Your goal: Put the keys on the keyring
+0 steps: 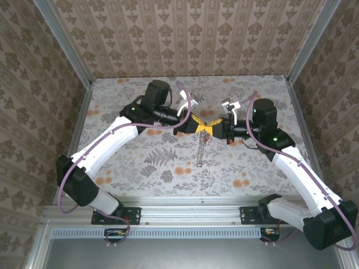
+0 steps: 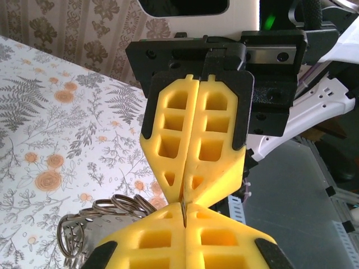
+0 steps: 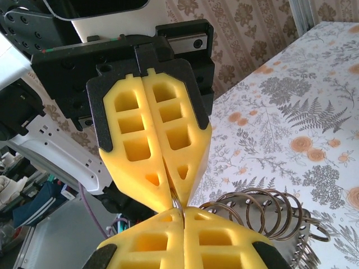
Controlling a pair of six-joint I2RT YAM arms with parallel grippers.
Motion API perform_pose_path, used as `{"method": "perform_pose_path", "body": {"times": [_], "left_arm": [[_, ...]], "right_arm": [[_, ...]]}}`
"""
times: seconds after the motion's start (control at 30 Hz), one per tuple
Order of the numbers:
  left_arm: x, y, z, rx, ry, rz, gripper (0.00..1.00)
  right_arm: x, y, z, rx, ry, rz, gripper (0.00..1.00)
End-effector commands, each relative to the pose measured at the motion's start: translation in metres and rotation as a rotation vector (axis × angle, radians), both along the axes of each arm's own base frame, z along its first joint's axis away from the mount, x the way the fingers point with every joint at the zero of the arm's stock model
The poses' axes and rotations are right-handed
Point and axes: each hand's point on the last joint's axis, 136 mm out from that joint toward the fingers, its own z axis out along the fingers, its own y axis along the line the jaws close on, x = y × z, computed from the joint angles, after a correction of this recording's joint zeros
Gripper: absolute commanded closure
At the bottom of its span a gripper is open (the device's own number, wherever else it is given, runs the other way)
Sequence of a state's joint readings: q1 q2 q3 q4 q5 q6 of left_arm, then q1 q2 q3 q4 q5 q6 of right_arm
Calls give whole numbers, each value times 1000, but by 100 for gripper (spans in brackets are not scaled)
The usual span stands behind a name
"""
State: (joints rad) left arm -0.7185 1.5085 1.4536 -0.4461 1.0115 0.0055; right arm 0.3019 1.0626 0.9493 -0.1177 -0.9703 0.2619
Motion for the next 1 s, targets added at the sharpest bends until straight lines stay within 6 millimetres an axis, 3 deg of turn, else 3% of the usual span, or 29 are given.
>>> {"method": "perform_pose_path", "body": {"times": [0.0,0.2,0.3,0.4,0.5,0.67,0.97], "left_arm": [[-21,0,4,-11,4,-85,100],[-9,-4,3,-18,-58,-29,100],[1,-6,2,-30,-93,28,100],[10,-7,7,-65,-131,88,100],[19,-5,15,-114,-175,163,100],[28,-1,37,-248,-241,281,100],[28,-3,62,-396,-284,374,100]], "right_arm": [[12,-2,22,13,-87,-44,100],[16,-4,28,31,-83,-74,99],[21,-10,36,49,-94,-129,76],[27,-24,46,82,-113,-213,65],[31,-39,55,134,-131,-293,63],[37,-54,53,184,-135,-392,62],[28,-49,35,256,-112,-334,62]]}}
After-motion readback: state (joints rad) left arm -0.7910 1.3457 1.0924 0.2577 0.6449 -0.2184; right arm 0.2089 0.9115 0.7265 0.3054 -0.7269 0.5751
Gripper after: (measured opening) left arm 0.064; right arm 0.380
